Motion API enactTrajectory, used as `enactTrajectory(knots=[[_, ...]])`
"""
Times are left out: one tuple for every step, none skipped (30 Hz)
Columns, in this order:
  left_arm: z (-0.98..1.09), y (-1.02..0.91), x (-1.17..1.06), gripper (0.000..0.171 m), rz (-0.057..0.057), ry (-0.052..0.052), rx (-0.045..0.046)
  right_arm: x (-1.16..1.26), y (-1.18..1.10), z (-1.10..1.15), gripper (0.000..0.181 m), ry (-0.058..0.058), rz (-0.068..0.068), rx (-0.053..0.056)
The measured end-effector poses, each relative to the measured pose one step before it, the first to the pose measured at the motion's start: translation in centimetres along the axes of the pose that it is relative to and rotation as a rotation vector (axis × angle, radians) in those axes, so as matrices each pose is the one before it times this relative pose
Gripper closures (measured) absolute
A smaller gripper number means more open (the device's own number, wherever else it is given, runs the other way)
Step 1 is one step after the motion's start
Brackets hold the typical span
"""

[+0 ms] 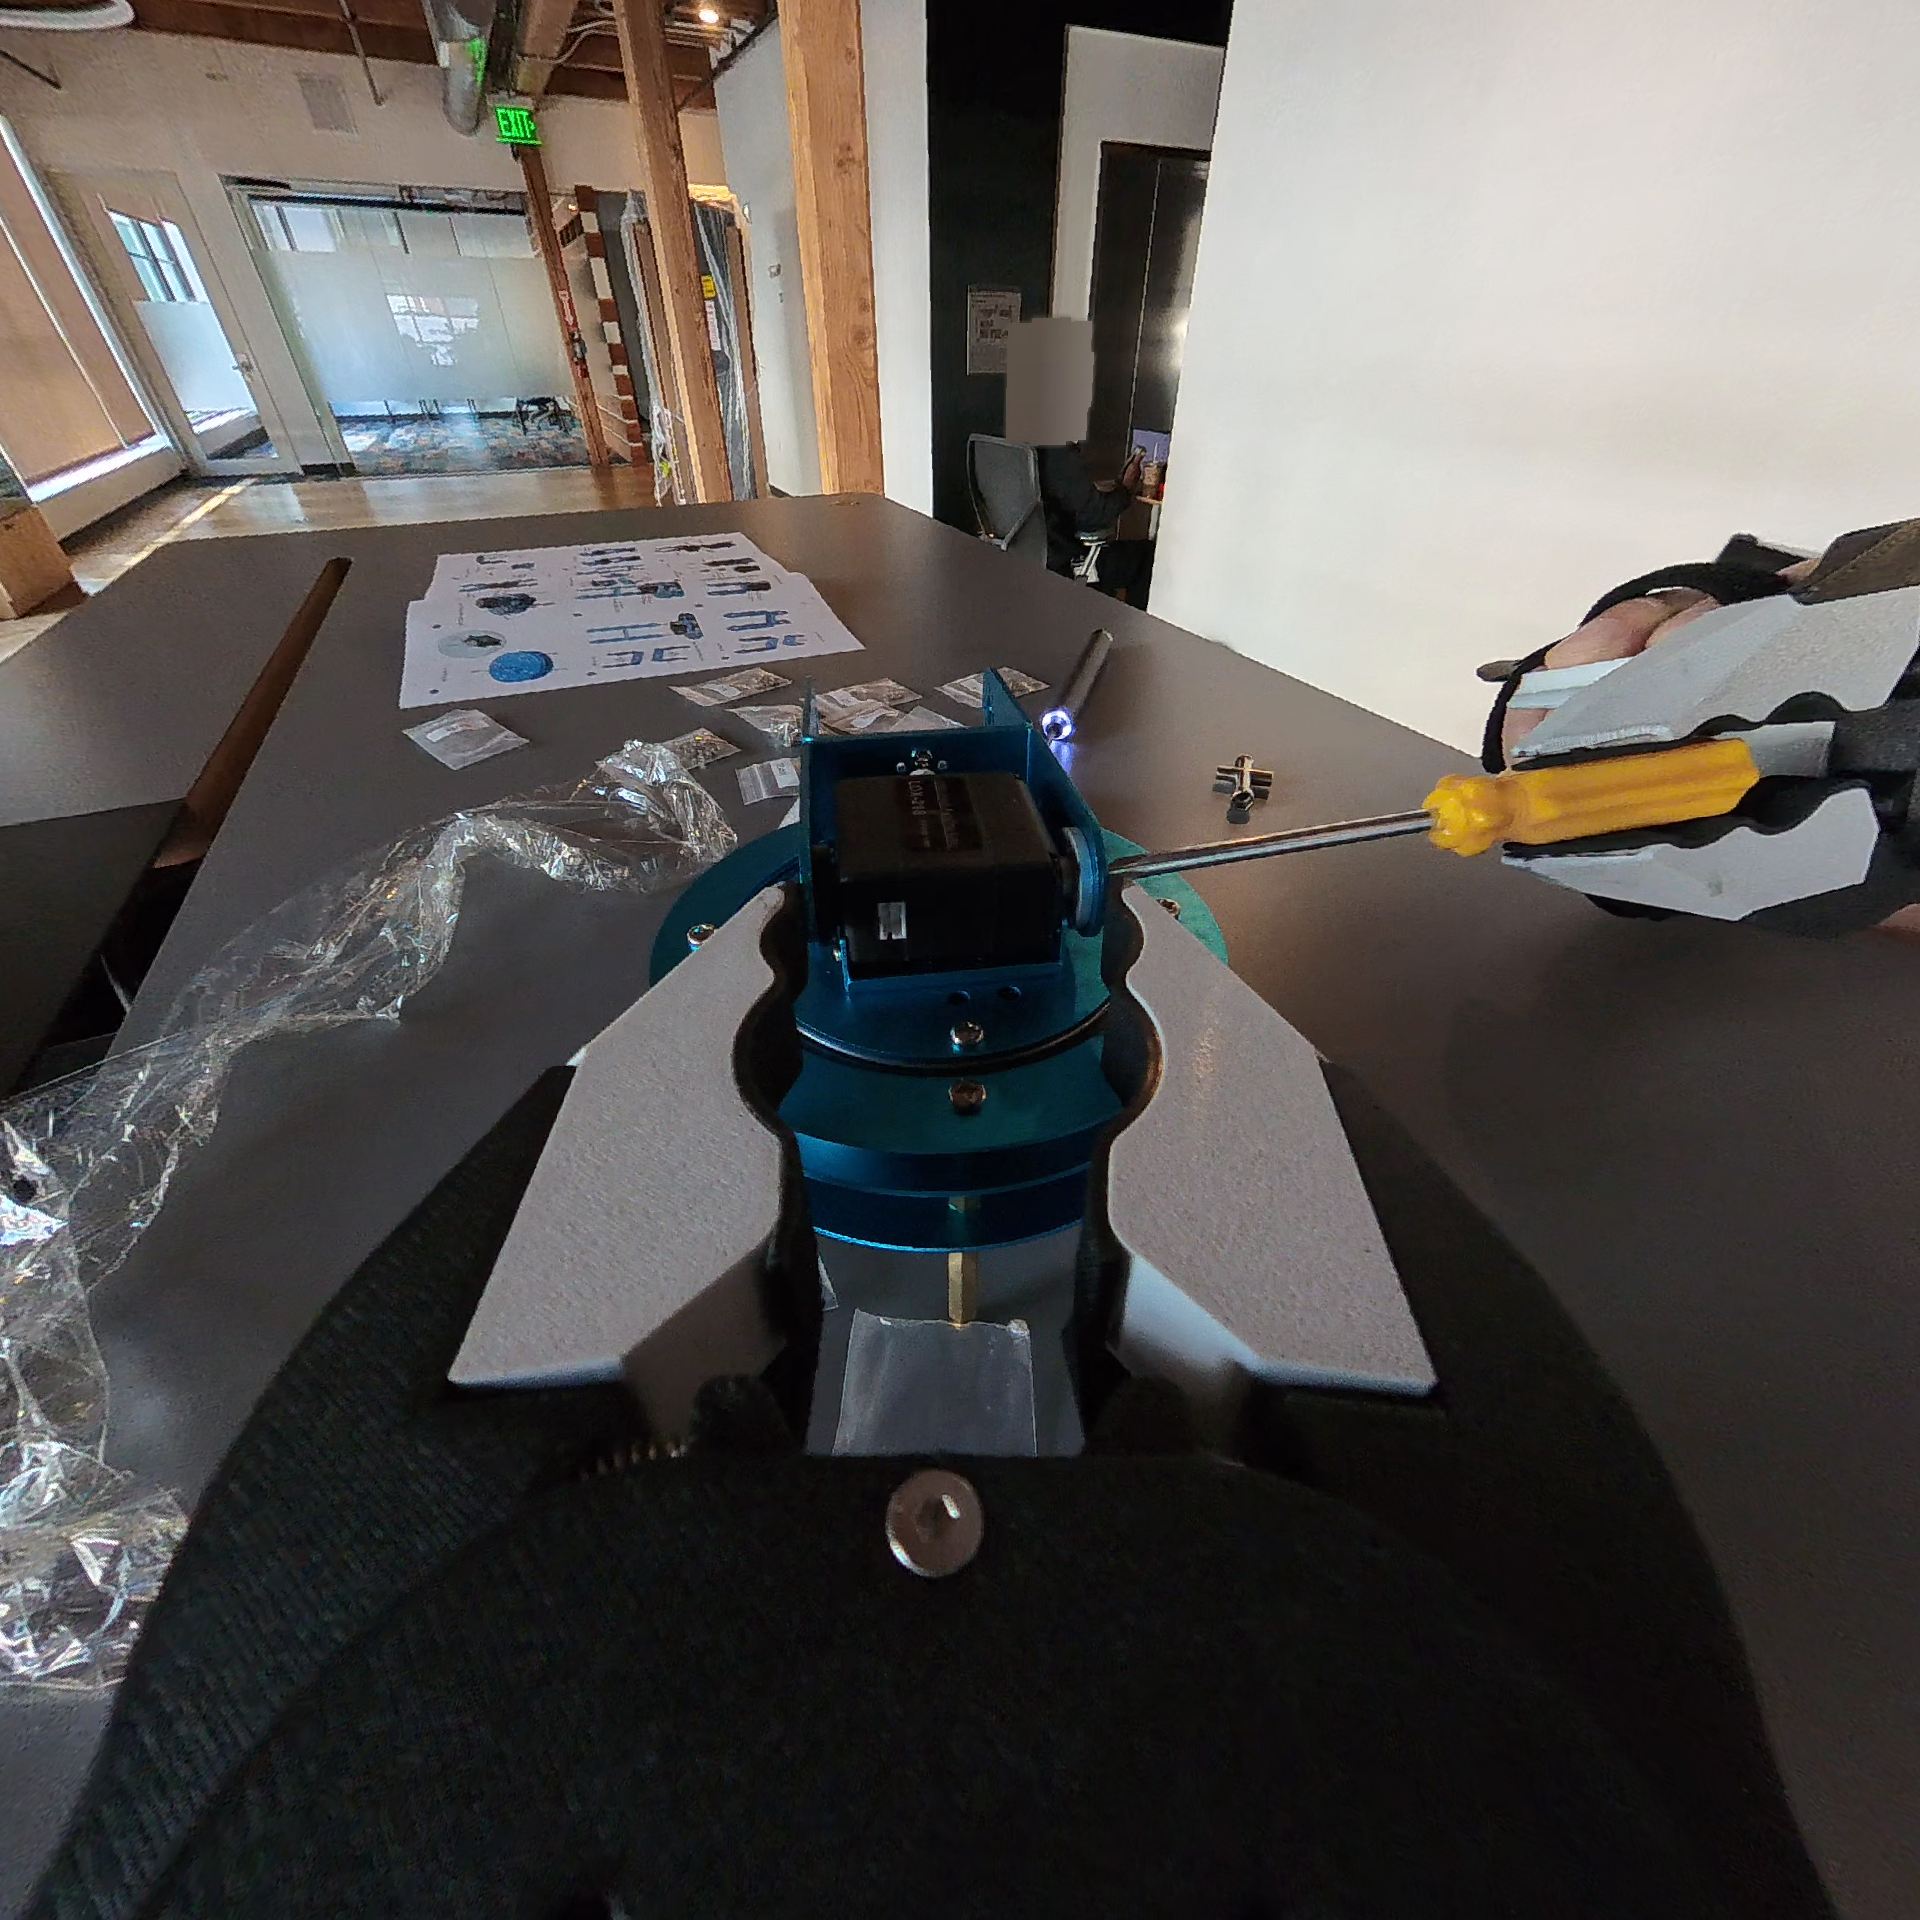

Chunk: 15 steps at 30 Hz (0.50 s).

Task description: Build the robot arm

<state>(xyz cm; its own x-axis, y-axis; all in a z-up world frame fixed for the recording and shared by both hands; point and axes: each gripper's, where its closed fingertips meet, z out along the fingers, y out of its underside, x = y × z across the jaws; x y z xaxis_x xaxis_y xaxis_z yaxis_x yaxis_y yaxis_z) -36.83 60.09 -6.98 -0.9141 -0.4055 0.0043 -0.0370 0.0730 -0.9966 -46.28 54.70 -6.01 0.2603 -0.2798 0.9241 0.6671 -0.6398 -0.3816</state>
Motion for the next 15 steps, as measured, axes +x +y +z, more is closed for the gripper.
enactTrajectory(knots=[[0.004, -0.005, 0.005, 0.116, 0.0012, -0.0007, 0.00036, -0.021, 0.047, 0.035, 0.166, -0.0026, 0.0026, -0.0010], [0.002, -0.002, -0.001, 0.116, 0.0012, -0.0011, 0.00011, 0.008, -0.008, 0.015, 0.166, -0.0002, 0.0014, 0.0022], [0.009, 0.004, -0.006, 0.116, 0.0007, -0.0010, 0.00043, 0.044, 0.008, 0.022, 0.166, 0.0012, 0.0012, 0.0000], [-0.003, 0.003, 0.000, 0.116, 0.0009, -0.0009, 0.00055, 0.016, 0.032, 0.022, 0.166, -0.0005, 0.0030, -0.0019], [0.002, -0.002, 0.004, 0.116, 0.0008, -0.0009, 0.00011, -0.001, 0.010, 0.013, 0.166, -0.0012, 0.0037, 0.0008], [0.008, 0.003, -0.002, 0.116, 0.0010, -0.0015, -0.00025, 0.021, -0.050, -0.025, 0.166, 0.0010, 0.0021, 0.0034], [0.006, 0.008, -0.005, 0.116, 0.0027, -0.0025, -0.00064, 0.012, -0.023, 0.012, 0.166, -0.0001, 0.0003, 0.0007], [0.019, 0.009, -0.008, 0.116, 0.0037, -0.0034, -0.00083, -0.023, 0.009, 0.030, 0.166, -0.0019, 0.0000, -0.0018], [0.002, 0.000, -0.002, 0.116, 0.0031, -0.0034, -0.00005, -0.068, 0.044, 0.038, 0.166, -0.0028, -0.0009, -0.0015], [0.015, -0.001, -0.004, 0.116, 0.0008, -0.0018, 0.00068, 0.017, 0.029, 0.034, 0.166, 0.0023, -0.0018, -0.0012], [-0.008, -0.002, 0.009, 0.116, -0.0011, 0.0003, 0.00021, 0.049, 0.031, 0.014, 0.166, 0.0014, 0.0004, -0.0021], [0.003, 0.001, -0.002, 0.116, -0.0017, 0.0013, -0.00003, -0.001, 0.048, 0.024, 0.166, -0.0021, 0.0026, -0.0026], [0.003, 0.002, -0.001, 0.116, -0.0018, 0.0013, -0.00012, -0.002, 0.023, 0.015, 0.166, -0.0004, 0.0011, 0.0002], [-0.007, -0.009, -0.009, 0.116, -0.0015, 0.0011, -0.00002, 0.025, 0.049, 0.031, 0.166, 0.0008, -0.0005, -0.0016], [0.004, -0.001, -0.003, 0.116, -0.0015, 0.0012, 0.00005, 0.017, 0.013, 0.010, 0.166, -0.0001, 0.0008, -0.0006]])
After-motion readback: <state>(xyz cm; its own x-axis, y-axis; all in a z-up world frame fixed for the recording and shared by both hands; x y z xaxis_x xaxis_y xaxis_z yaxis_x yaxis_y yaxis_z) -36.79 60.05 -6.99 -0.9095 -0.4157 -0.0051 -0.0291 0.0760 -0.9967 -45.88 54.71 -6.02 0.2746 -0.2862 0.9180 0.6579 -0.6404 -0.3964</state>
